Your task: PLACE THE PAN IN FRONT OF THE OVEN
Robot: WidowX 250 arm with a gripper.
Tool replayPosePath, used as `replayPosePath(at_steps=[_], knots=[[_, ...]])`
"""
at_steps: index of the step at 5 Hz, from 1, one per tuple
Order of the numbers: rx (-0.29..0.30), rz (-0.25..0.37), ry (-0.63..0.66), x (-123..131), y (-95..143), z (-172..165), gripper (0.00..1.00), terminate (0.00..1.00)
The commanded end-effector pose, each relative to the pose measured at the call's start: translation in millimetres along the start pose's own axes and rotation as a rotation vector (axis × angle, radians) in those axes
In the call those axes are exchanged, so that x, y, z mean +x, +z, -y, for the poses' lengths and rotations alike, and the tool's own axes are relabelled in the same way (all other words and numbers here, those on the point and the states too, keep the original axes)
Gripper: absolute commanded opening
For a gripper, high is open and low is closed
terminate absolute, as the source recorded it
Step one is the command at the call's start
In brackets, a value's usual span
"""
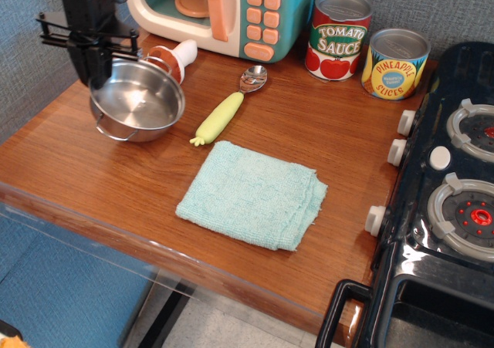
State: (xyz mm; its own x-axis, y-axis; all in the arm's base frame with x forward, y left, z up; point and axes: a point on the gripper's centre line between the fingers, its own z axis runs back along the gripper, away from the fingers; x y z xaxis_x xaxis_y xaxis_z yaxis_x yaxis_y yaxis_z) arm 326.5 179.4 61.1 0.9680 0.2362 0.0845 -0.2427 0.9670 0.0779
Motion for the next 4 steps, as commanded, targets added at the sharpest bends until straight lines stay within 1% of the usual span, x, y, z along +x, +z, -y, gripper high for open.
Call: replayPosePath(at_steps=[1,2,3,4], knots=[[0.071,0.012,0.099,25.6,4.4,-33.3,0.00,0.00],[0.096,-0.007,0.133,30.6,-2.6,-46.2,0.00,0.00],[0.091,-0.003,0.147,29.9,0.1,-49.9,1.00,0.00],[0.087,0.011,0.133,24.2,7.4,-48.7,1.00,0.00]])
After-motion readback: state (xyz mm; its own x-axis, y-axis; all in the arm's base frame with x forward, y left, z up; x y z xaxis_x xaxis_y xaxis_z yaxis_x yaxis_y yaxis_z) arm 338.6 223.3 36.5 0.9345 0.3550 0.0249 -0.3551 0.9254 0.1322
